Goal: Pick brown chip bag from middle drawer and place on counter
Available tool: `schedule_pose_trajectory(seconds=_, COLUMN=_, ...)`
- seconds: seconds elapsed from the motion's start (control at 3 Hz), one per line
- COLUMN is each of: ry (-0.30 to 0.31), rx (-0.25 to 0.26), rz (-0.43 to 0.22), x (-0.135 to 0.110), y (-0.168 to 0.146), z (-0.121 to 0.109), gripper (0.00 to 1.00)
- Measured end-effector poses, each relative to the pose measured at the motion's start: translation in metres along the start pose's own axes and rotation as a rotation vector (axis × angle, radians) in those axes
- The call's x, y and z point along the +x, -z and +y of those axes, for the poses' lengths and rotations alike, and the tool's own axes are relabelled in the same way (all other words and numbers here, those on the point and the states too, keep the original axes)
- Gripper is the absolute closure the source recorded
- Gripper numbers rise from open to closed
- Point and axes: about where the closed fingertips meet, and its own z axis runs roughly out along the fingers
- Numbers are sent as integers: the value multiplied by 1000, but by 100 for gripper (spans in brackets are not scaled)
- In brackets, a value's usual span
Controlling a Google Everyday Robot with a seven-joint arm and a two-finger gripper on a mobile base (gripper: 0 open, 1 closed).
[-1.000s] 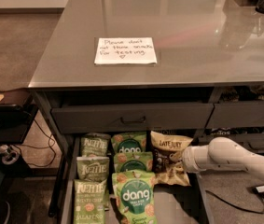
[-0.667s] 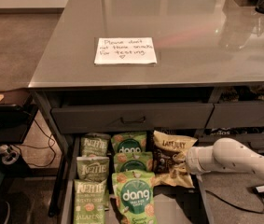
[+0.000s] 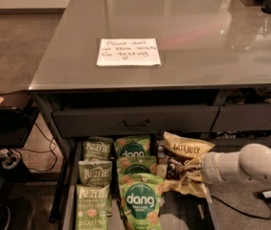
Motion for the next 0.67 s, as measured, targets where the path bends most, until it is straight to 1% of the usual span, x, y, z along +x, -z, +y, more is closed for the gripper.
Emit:
schedule_pose_trajectory(seconds=0.33, ry=122, rx=29, rz=-101, x=-59, y=40, z=-13, gripper=100)
schedule_pose_trajectory(seconds=0.67, ry=211, rx=40, rz=-164, x=-99, y=56, z=-26, gripper=100)
